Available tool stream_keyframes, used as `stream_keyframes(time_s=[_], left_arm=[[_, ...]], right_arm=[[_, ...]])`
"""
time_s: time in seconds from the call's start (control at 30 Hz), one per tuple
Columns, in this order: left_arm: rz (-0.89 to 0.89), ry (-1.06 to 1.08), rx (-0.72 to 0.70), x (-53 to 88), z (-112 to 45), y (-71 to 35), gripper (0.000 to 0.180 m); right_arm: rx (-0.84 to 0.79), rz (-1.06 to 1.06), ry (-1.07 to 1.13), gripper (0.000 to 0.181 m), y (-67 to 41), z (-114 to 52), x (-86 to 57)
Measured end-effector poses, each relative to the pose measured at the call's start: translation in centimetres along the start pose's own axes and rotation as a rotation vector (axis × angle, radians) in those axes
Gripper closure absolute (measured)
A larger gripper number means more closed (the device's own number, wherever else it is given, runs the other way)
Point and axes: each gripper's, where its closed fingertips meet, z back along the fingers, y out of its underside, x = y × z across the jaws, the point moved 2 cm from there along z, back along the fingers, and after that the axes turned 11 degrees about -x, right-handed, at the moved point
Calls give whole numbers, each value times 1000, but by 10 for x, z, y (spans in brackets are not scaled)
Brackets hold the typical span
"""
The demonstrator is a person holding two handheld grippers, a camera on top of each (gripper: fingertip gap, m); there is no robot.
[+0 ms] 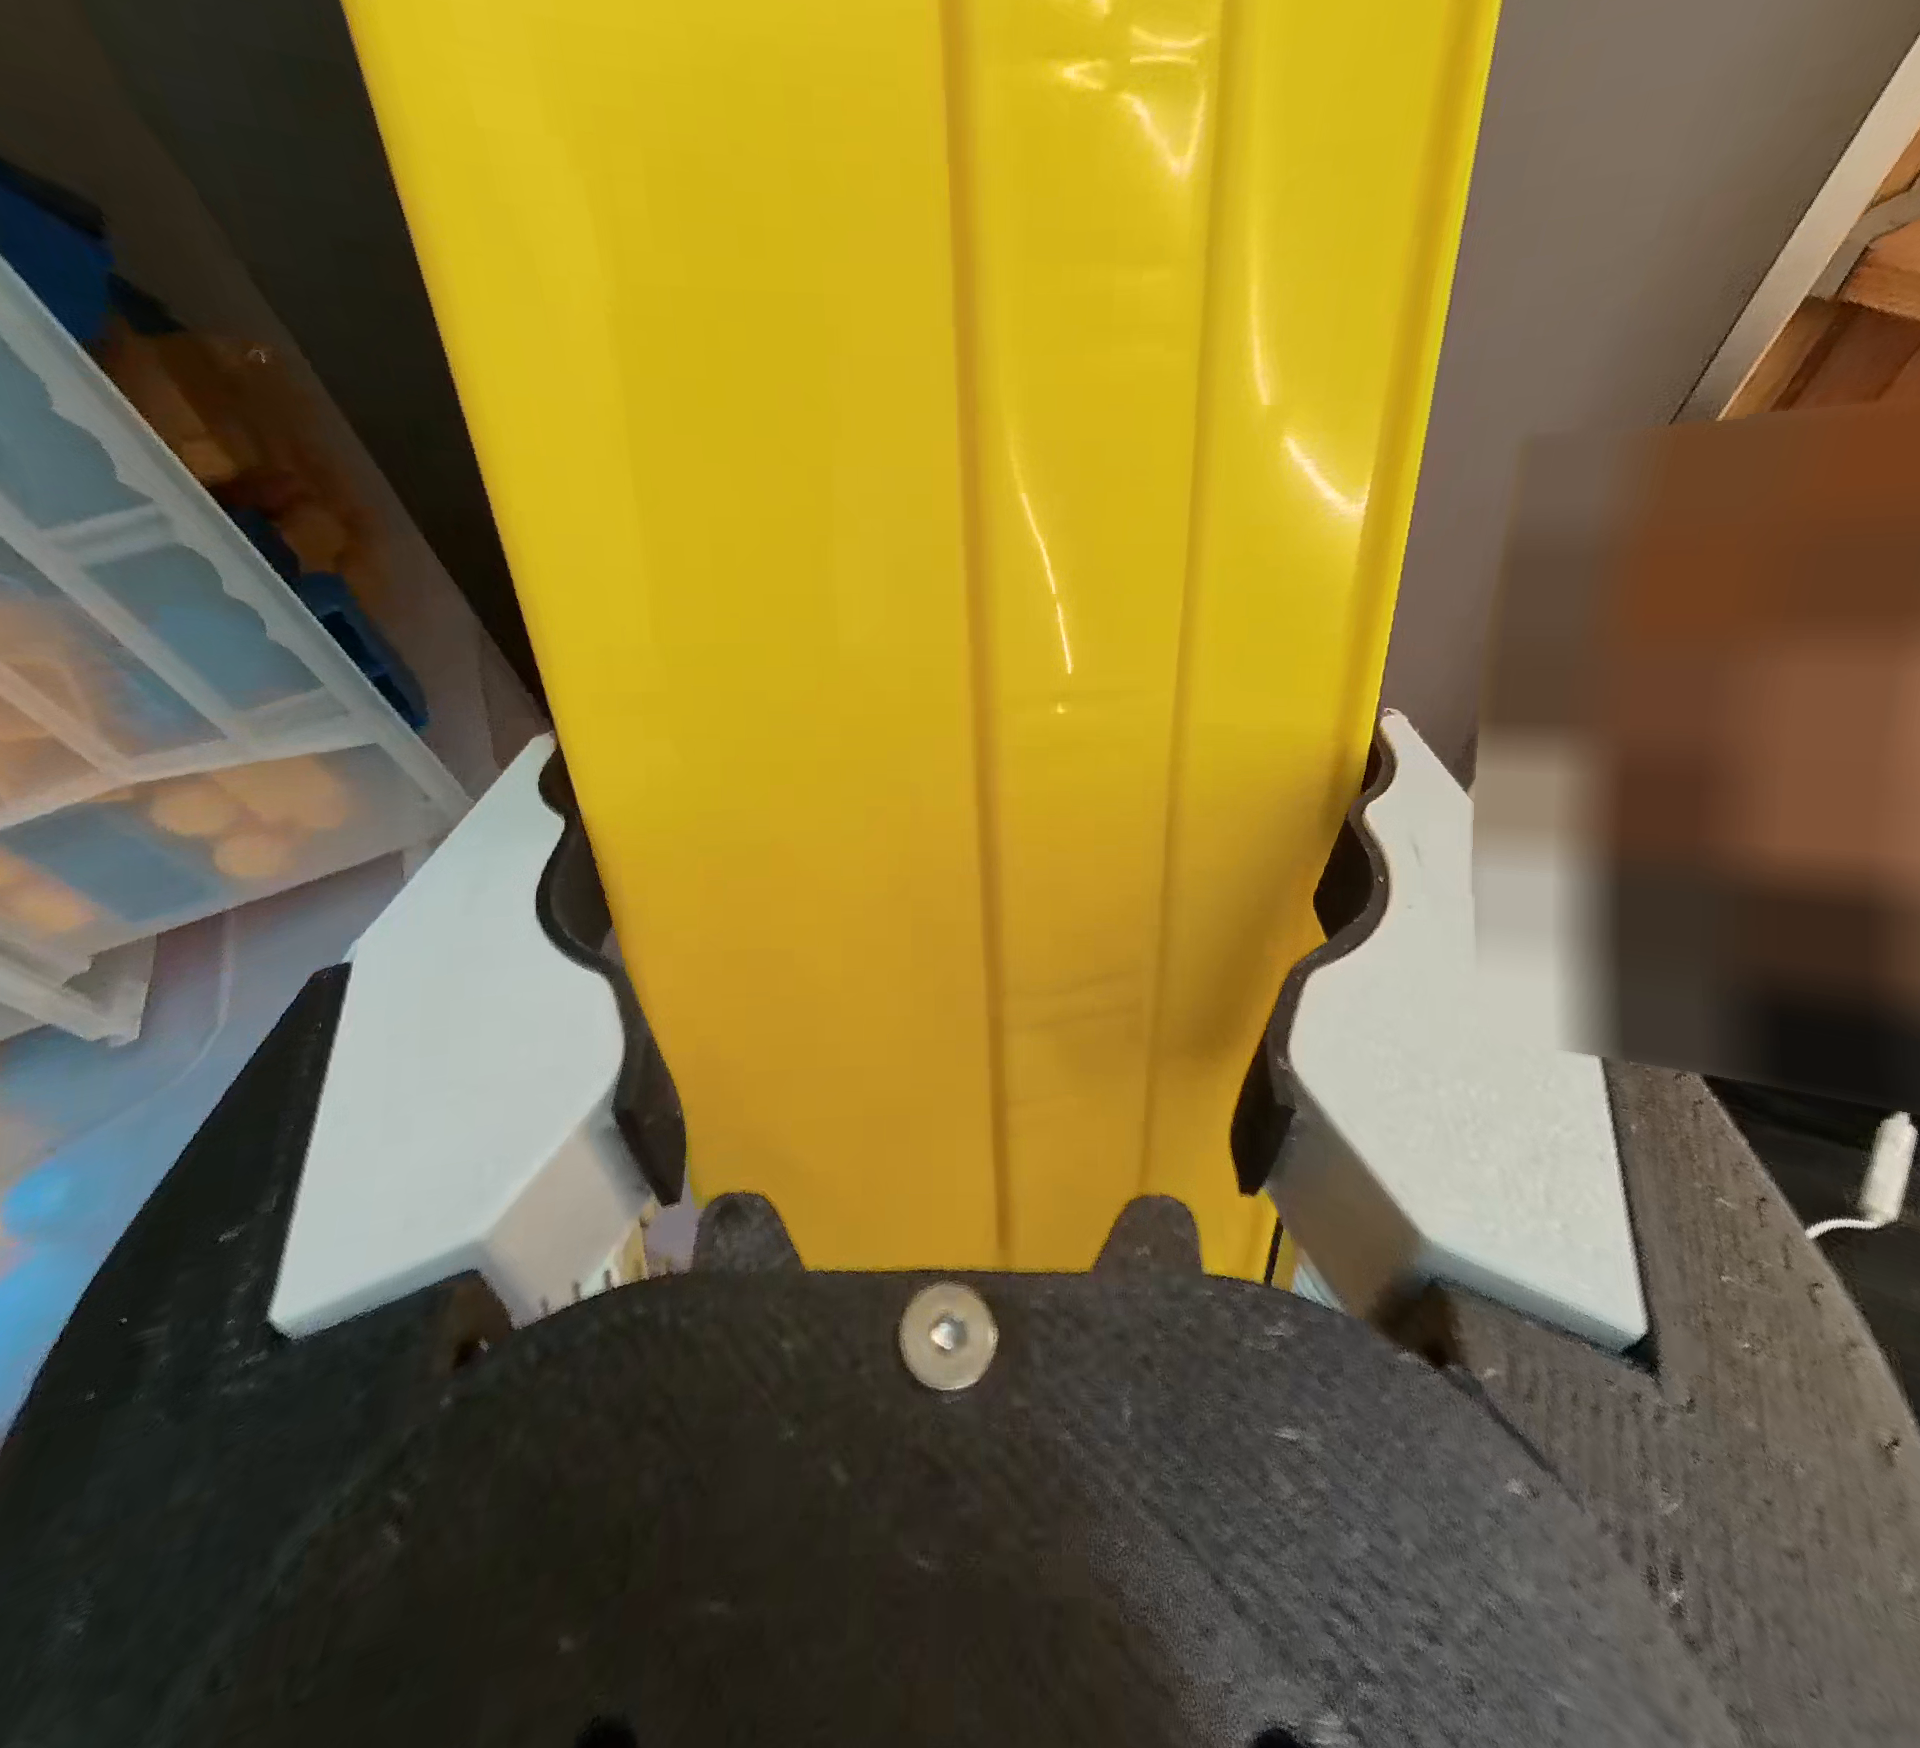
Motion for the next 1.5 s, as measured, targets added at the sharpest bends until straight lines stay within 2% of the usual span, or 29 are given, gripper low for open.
stream_keyframes(time_s=[0.13, 0.3, 0.4, 0.53, 0.67, 0.77, 1.03, 1.2, 1.33, 1.5], left_arm=[[-41, -16, -46, -3, -15, 0, 41], [-57, -47, -130, -8, -18, 2, 42], [-1, -50, -157, -6, -17, 3, 42], [122, -50, -160, -3, -17, 2, 41], [130, -60, -86, -5, -24, 14, 41], [146, -55, -42, -3, -29, 21, 41], [151, -56, -2, -2, -35, 23, 40], [149, -55, 3, -2, -40, 25, 40], [147, -50, 10, 0, -43, 28, 40], [142, -45, 8, 1, -43, 30, 40]], right_arm=[[121, 26, -121, 127, 5, -58, -25], [251, 72, -113, 141, 19, -113, -51], [326, 61, -105, 140, 31, -131, -57], [460, 101, -68, 134, 48, -145, -59], [569, 117, -76, 139, 65, -157, -55], [535, 45, -85, 139, 60, -159, -55], [257, 178, -2, 139, -13, -101, -53], [116, 93, -261, 140, -54, -81, 23], [147, 149, -482, 140, -56, -100, 99], [345, 280, -605, 140, -14, -153, 160]])
